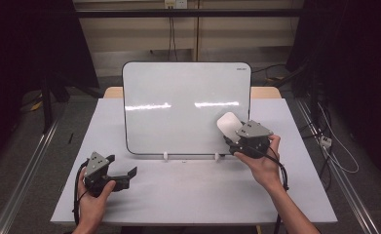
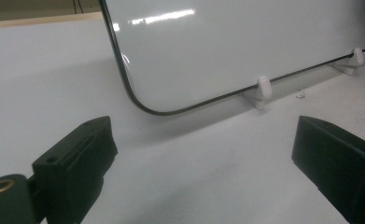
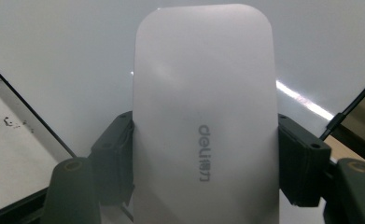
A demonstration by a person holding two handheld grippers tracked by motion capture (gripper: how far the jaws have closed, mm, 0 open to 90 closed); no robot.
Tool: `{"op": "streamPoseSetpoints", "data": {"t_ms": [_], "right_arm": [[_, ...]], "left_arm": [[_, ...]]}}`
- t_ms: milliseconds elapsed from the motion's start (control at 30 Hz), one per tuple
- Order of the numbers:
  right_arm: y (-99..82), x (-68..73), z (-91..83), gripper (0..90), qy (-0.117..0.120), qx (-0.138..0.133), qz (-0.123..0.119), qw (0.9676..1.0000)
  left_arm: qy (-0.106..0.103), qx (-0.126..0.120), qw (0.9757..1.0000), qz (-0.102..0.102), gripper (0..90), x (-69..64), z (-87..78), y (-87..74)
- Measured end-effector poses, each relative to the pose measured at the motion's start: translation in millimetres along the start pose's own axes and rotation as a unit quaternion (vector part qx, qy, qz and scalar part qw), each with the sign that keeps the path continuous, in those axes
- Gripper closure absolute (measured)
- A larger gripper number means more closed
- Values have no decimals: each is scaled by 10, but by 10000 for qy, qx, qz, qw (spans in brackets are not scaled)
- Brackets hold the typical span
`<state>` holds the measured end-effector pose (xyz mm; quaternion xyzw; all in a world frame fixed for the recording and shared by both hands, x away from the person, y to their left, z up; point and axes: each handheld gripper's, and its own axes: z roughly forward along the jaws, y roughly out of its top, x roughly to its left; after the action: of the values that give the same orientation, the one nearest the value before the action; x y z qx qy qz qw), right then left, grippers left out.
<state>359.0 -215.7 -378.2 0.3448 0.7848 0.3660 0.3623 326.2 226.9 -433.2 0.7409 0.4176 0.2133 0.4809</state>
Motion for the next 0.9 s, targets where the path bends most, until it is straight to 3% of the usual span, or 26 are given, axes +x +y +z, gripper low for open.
{"op": "streamPoseSetpoints", "data": {"t_ms": [200, 400, 633, 900], "right_arm": [[1, 143, 77, 313, 33, 54, 13, 10000], [105, 336, 241, 313, 95, 39, -189, 9998], [152, 399, 355, 312, 111, 48, -213, 9997], [135, 379, 463, 312, 3, 151, -221, 9996]], "left_arm": [[36, 12, 10000, -48, 58, 21, -15, -2], [8, -28, 10000, -11, 58, -1, -22, 7], [19, -8, 10000, 6, 58, -7, -15, 16], [-6, 18, 10000, 51, 58, -3, 4, 26]]}}
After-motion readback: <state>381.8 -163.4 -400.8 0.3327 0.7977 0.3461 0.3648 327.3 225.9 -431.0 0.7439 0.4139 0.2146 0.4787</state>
